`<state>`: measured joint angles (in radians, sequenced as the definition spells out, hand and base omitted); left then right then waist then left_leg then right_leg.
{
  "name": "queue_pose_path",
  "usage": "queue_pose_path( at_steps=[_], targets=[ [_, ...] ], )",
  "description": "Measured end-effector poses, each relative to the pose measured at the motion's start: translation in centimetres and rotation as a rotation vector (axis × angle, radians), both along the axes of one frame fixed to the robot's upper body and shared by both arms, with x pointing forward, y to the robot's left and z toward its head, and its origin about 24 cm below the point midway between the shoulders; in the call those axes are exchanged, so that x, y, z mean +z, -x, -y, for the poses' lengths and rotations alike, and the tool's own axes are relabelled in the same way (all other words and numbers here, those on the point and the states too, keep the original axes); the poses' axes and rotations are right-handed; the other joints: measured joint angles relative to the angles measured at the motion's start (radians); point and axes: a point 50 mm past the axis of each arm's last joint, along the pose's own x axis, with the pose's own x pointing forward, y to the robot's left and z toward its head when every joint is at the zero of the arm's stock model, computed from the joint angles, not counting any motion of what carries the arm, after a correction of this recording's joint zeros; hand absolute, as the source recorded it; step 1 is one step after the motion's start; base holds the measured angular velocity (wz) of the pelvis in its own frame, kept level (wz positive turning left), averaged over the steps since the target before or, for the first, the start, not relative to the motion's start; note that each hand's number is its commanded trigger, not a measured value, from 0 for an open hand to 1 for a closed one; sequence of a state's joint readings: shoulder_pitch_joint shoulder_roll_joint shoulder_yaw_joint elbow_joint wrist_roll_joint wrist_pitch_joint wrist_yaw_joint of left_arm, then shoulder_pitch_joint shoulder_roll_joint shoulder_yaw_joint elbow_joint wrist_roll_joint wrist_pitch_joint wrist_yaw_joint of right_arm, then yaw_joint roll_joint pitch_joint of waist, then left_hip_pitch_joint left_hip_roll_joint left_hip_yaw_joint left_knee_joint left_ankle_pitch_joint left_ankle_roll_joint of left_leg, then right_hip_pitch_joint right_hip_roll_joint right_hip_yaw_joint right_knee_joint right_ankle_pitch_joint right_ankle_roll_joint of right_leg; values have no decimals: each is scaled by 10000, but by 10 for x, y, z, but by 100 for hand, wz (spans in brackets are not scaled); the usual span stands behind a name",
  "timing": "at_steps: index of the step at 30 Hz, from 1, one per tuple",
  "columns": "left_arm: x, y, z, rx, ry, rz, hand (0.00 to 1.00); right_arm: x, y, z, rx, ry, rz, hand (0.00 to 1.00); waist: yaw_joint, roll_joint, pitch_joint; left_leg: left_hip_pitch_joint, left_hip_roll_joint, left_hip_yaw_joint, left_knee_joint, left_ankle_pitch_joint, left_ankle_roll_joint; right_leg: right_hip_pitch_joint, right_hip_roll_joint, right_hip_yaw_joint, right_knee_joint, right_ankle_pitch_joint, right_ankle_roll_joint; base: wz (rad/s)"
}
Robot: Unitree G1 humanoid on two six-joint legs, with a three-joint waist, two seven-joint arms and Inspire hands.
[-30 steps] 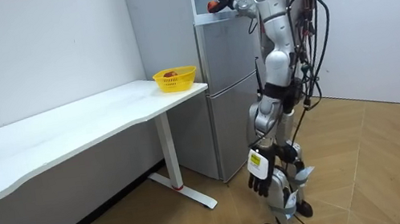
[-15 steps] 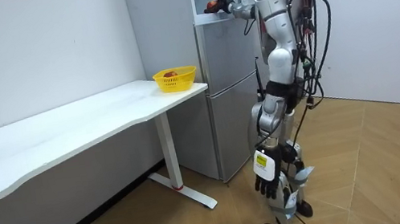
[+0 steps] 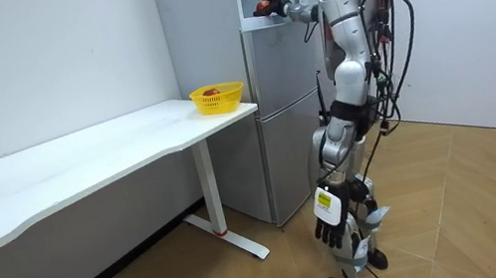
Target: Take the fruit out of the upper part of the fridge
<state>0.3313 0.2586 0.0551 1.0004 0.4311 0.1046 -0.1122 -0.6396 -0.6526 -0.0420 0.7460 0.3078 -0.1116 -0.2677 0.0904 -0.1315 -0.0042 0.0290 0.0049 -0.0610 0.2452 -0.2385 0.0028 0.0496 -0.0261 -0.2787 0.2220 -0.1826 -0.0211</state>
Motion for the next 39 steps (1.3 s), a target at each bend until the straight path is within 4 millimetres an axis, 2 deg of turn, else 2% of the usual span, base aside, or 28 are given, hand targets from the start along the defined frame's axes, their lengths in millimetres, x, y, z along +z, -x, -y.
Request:
queue_pose_path(
  at_steps=[1,13,20,25,29,34,39],
  targets=[
    [0,-1,0,-2,5,40,0,0,0,1,76,-23,-46,100,-6,-2,-1,2,1,1,0,0,0,1,3,2,0,0,0,0],
    [1,-2,-1,169,54,80,0,-5,2,12,633,310,-919,100,-25,-140,25,-8,4,0,57,-1,0,42,0,-94,-18,12,-12,1],
    [0,2,-2,482,44,-51,0,1,0,19,445,154,-986,100,-31,-139,31,-23,16,-69,47,1,-6,67,1,-199,-30,15,-15,2],
    [0,4,-3,523,23,-136,0,1,0,19,468,142,-1007,100,11,-186,48,51,31,-57,45,9,-17,100,15,-173,-30,15,-15,-1],
    [0,2,-3,502,12,-109,0,1,0,19,471,50,-999,100,75,-219,93,174,60,-13,-104,13,-26,165,49,-117,-70,15,-15,-5],
    [1,1,-4,473,9,-79,0,3,0,19,429,-54,-849,100,180,-236,92,243,94,26,-191,20,-39,206,95,-84,-179,20,-22,-3],
    [0,-3,-3,441,-63,99,0,14,-3,10,574,278,-495,100,165,-173,135,355,96,108,-252,24,-44,247,110,31,-195,19,-22,-4]
  ],
)
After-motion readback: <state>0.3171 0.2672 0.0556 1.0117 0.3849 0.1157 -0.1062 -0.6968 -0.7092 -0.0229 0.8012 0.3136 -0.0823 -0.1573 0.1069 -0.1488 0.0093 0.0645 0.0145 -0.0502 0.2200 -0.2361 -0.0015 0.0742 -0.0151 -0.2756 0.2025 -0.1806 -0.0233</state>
